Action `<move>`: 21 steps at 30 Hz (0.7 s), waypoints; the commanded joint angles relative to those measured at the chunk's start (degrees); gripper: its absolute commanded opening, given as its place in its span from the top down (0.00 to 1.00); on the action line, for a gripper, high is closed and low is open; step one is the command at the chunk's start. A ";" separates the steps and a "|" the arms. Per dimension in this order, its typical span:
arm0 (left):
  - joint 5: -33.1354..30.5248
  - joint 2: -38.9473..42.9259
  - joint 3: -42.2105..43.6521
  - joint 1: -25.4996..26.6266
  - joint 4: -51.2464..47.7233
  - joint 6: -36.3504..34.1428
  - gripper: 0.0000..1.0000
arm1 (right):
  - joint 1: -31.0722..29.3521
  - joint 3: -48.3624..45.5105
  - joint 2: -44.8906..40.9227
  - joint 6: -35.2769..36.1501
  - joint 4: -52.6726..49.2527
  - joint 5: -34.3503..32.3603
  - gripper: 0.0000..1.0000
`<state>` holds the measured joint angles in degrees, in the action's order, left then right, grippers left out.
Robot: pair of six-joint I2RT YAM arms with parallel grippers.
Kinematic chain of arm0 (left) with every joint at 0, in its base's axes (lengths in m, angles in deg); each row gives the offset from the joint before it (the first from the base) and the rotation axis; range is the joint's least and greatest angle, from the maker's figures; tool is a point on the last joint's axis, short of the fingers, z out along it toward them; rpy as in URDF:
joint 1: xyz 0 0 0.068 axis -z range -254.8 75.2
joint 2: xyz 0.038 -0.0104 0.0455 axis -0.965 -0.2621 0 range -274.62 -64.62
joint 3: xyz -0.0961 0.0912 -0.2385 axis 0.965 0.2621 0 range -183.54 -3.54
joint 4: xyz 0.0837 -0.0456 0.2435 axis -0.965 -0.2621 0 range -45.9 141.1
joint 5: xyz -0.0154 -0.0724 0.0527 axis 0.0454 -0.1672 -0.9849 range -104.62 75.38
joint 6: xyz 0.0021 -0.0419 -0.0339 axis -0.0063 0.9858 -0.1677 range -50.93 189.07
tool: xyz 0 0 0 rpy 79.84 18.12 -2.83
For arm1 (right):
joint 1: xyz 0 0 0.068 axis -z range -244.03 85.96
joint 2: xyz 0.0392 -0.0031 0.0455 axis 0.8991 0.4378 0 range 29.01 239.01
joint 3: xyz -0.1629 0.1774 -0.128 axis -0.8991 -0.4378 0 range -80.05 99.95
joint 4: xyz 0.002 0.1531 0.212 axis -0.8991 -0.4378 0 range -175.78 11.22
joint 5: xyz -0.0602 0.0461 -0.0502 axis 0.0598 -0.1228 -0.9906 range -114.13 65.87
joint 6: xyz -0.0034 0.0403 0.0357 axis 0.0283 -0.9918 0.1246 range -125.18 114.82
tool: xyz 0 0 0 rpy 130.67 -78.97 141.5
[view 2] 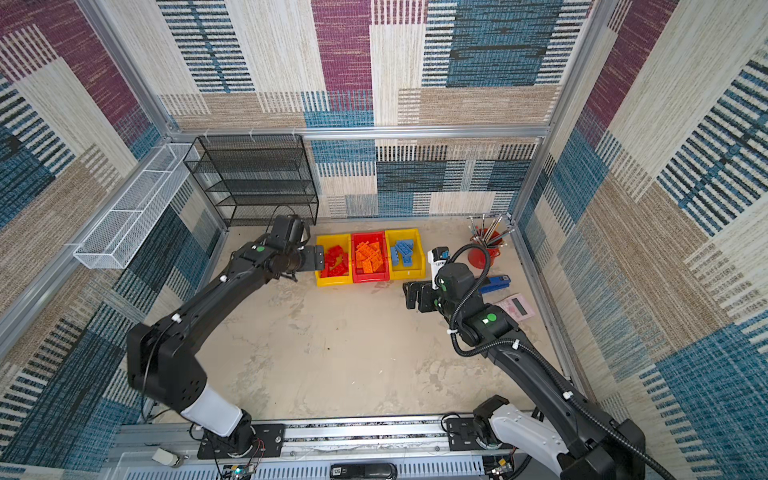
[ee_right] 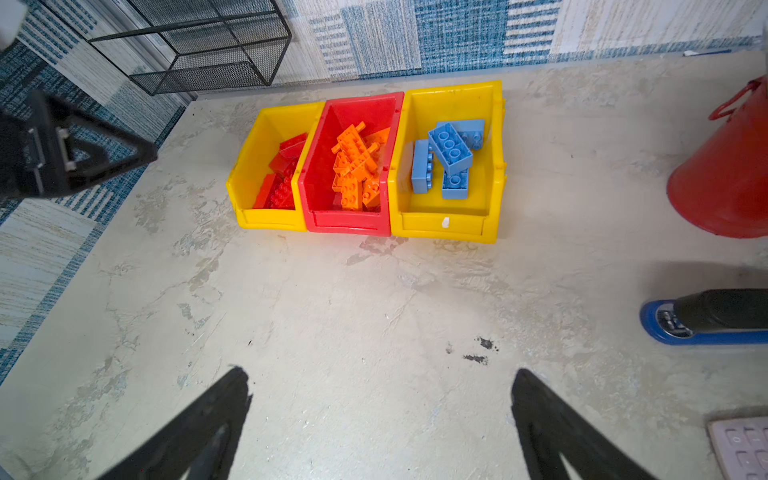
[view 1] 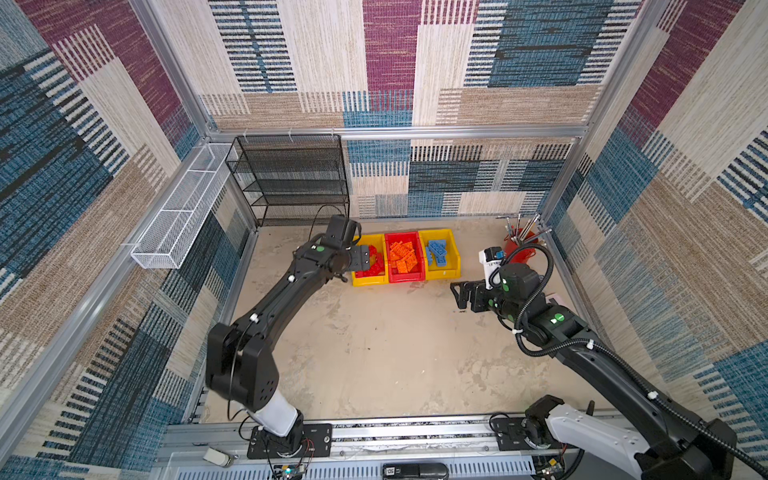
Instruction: Sort the legos into containers by color
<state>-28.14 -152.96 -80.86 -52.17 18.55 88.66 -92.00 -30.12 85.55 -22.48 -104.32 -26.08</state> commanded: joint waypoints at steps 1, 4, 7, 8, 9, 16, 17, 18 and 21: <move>-7.32 7.85 10.19 -0.15 10.30 -3.44 0.01 | 0.70 -1.10 -1.17 0.86 2.77 -1.11 0.01; -12.05 14.64 20.61 -0.19 15.38 -1.75 0.01 | 1.03 -2.69 -1.82 1.21 4.70 -2.31 0.01; -17.11 19.82 29.51 -0.21 20.95 -1.24 0.01 | 1.25 -5.45 -2.39 1.89 8.10 -4.63 0.01; -18.89 20.95 31.87 -0.17 22.94 -1.37 0.01 | 1.43 -6.46 -2.48 2.16 9.42 -5.36 0.01; -20.81 21.89 34.34 -0.16 25.20 -1.53 0.01 | 1.75 -8.01 -2.42 2.83 11.16 -6.01 0.01; -23.51 23.19 45.01 -0.61 39.17 -6.57 0.01 | 4.65 -18.00 -1.44 7.11 25.00 -9.72 0.01; -22.86 23.55 45.56 -0.65 40.46 -8.39 0.01 | 4.98 -19.39 -1.99 7.02 27.61 -10.20 0.01; -22.76 23.80 46.97 -0.62 43.95 -10.67 0.01 | 5.11 -21.54 -2.90 7.49 31.27 -11.21 0.01; -24.36 25.49 50.25 -0.80 50.06 -14.38 0.01 | 5.67 -28.95 -5.54 10.01 43.78 -14.60 0.01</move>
<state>-50.28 -128.56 -32.56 -52.78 58.98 80.14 -86.80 -55.24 81.35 -15.34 -76.41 -36.60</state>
